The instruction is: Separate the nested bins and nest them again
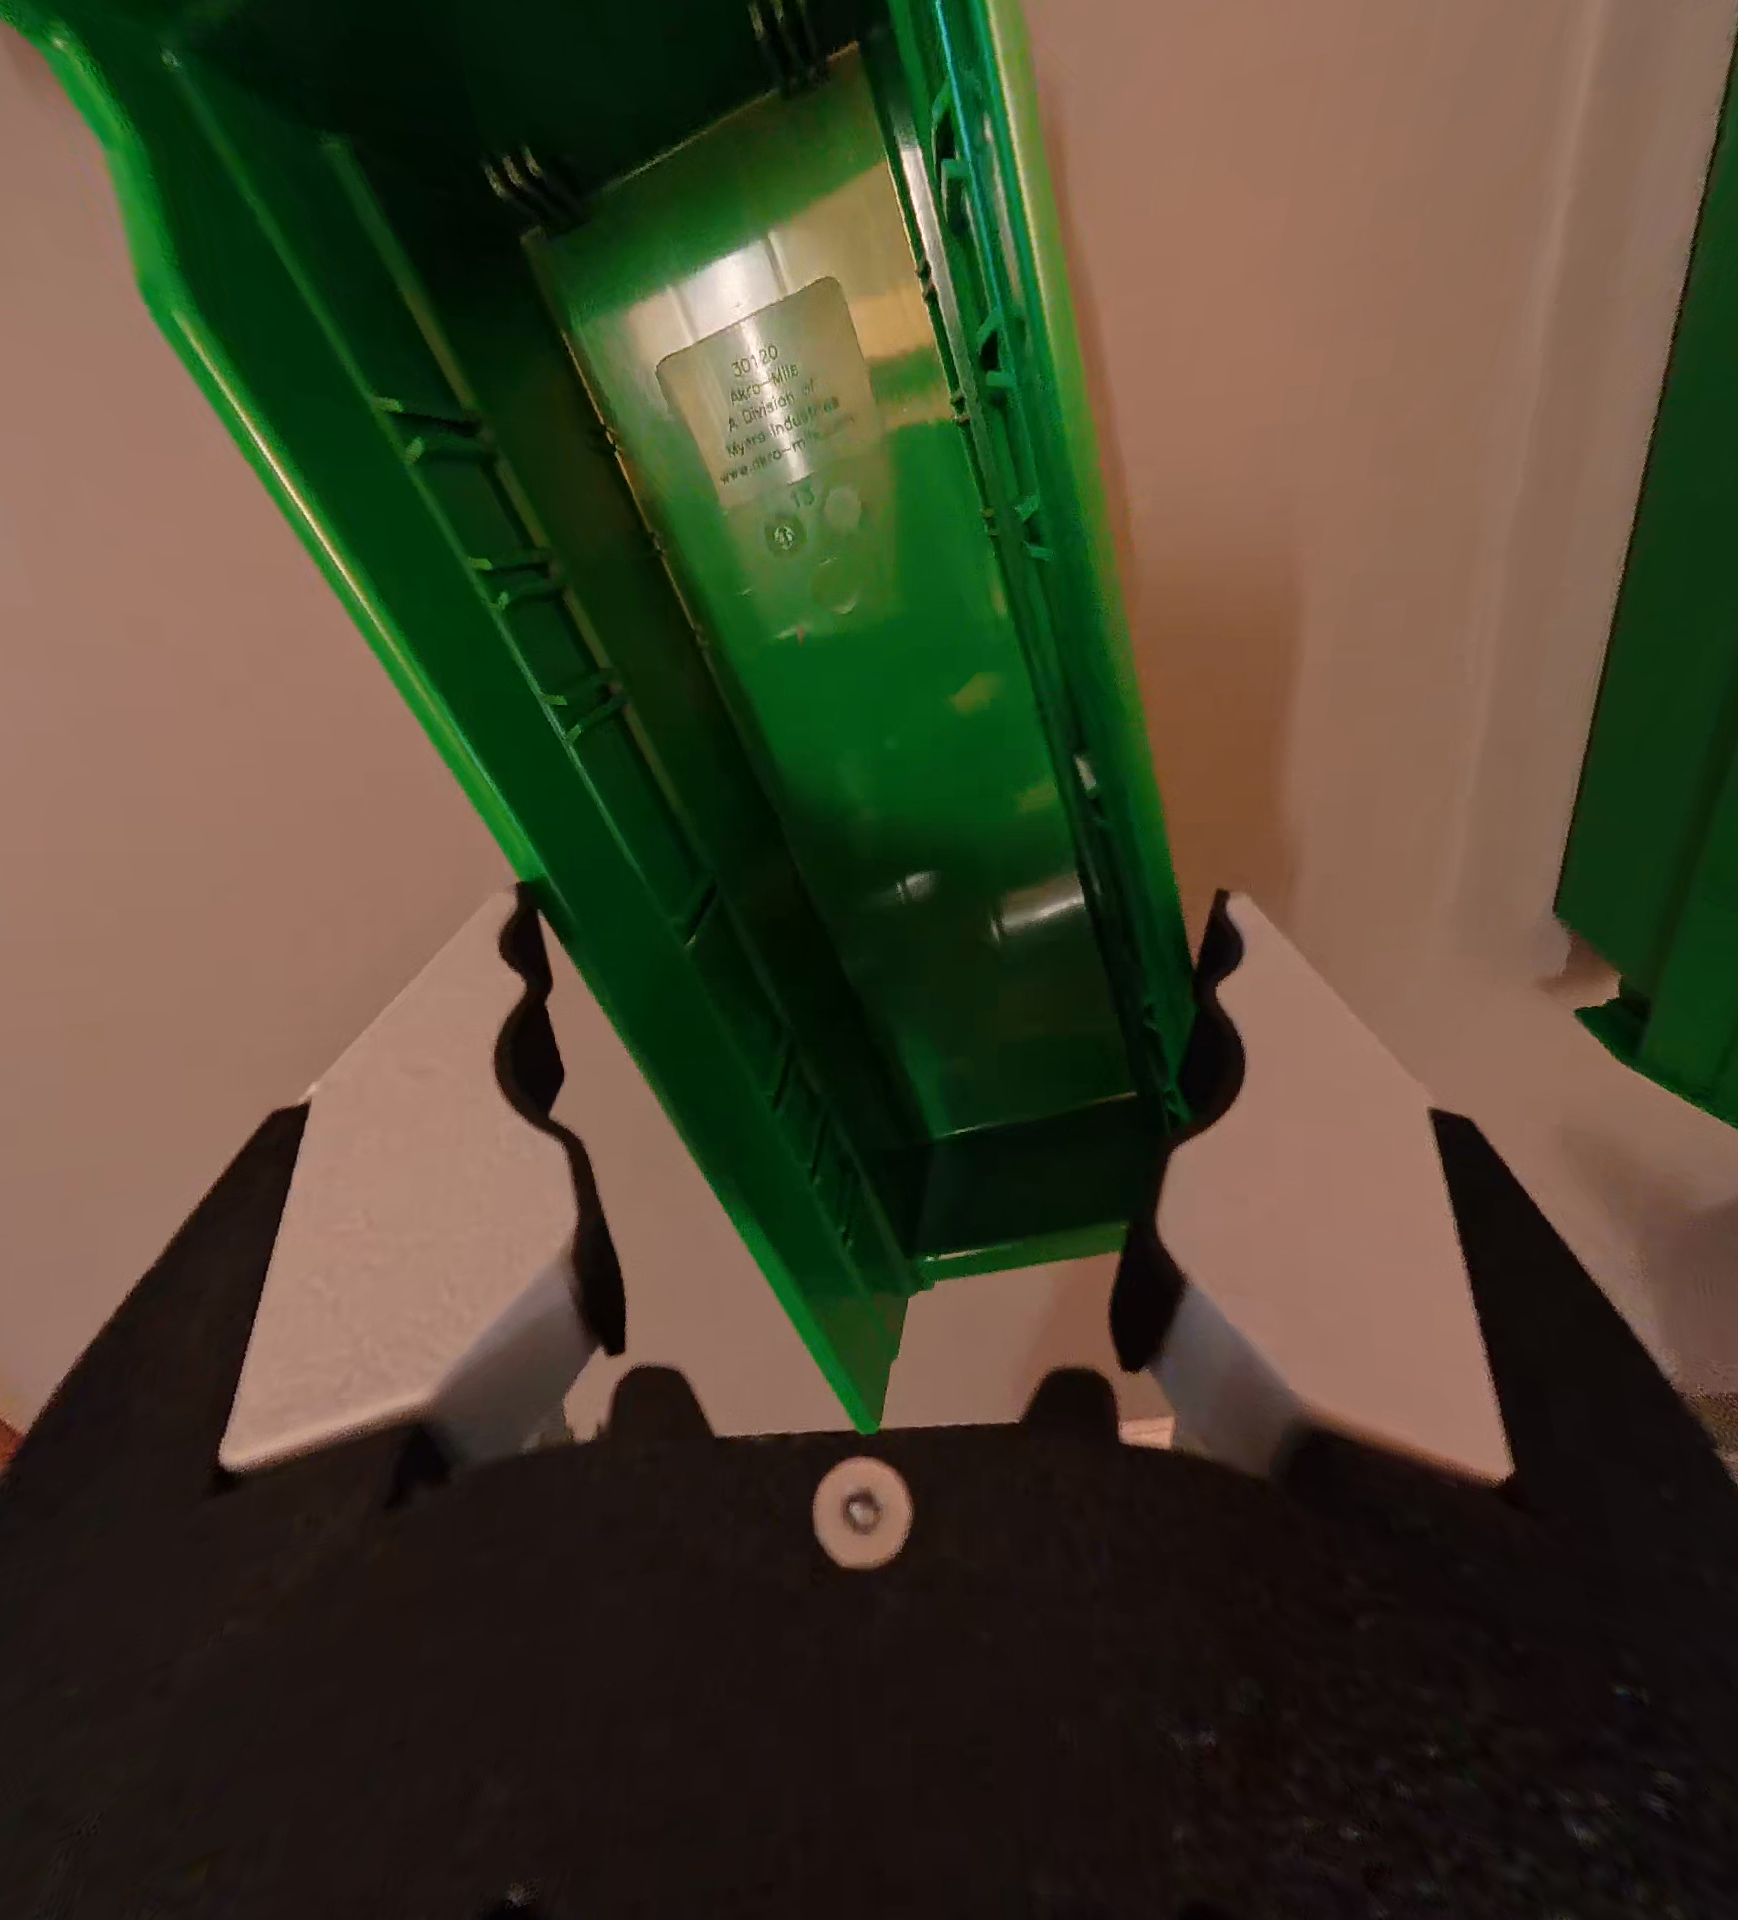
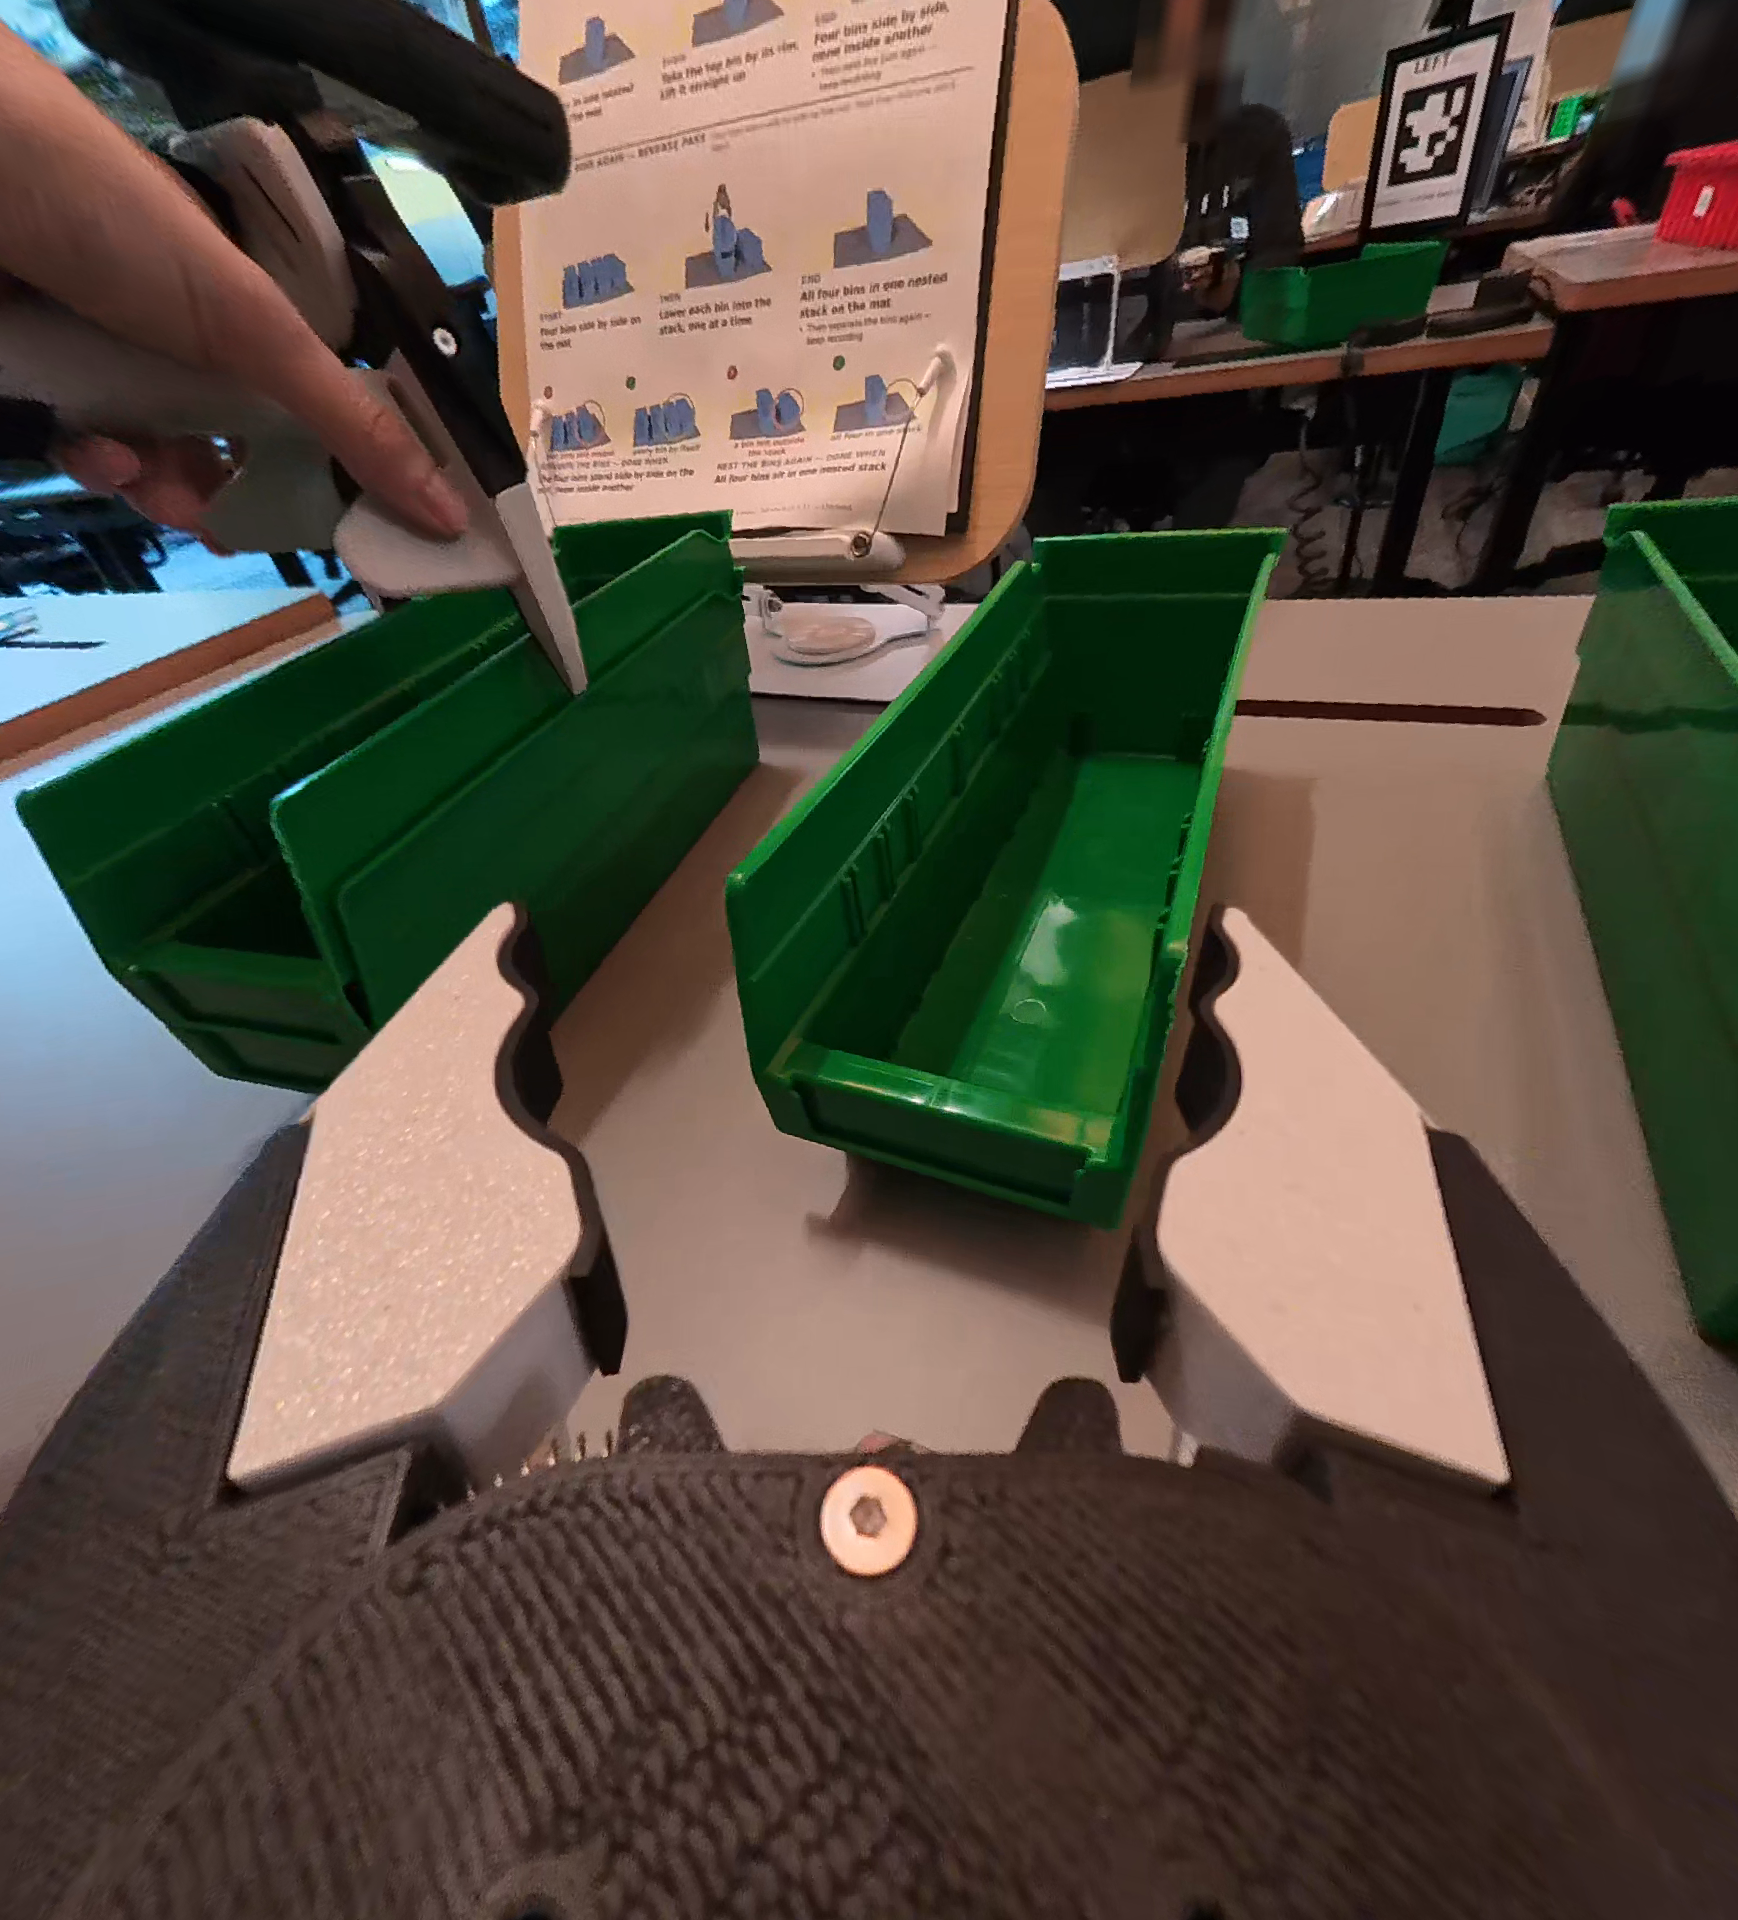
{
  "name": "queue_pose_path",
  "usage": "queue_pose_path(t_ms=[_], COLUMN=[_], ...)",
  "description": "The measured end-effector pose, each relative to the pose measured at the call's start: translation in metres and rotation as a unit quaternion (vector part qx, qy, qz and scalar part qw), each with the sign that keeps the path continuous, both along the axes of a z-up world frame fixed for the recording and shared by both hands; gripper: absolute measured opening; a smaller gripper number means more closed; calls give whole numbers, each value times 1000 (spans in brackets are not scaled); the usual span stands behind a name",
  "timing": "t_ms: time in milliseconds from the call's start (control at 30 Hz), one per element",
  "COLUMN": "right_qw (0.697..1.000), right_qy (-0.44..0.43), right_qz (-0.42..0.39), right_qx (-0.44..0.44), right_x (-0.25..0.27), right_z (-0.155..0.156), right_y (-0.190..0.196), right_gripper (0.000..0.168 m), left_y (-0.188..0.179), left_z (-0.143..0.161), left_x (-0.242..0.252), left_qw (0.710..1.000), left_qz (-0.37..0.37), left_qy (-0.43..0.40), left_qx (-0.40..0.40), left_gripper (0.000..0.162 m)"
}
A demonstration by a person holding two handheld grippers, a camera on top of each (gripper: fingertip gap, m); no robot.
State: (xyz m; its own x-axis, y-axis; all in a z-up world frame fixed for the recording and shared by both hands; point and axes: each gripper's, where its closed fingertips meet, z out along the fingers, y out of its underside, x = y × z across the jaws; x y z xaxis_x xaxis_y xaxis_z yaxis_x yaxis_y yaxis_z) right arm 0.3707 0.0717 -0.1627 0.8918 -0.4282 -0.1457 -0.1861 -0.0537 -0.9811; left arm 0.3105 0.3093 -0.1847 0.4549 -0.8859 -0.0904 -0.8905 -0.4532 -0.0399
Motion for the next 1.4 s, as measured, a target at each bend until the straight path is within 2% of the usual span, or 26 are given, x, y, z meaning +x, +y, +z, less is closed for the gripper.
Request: queue_pose_path(t_ms=[133, 300, 500, 767, 1033, 1400], right_qw=[1000, 999, 1000, 999, 999, 999], right_qy=[4, 37, 25, 35, 38, 48], right_qz=[-3, 1, -5, -2, 6, 16], right_qx=[12, 5, 3, 1, -2, -8], right_x=[4, 5, 7, 7, 4, 1], right_z=[0, -7, -4, -7, -8, -14], right_y=[-3, -3, -7, -7, -4, 1], right_gripper=[120, 124, 120, 119, 119, 118], left_y=[2, 5, 5, 3, 5, 5], left_z=[1, 2, -1, -7, -4, 7], left_x=[-1, -3, -1, -5, -5, -11], left_qw=[1000, 1000, 1000, 1000, 1000, 999], left_qz=[-6, -27, -16, 5, -7, -49], left_qy=[3, -4, -21, -7, 2, 5], left_qx=[-6, 2, 7, 5, 18, -5], left_gripper=[117, 111, 123, 128, 111, 103])
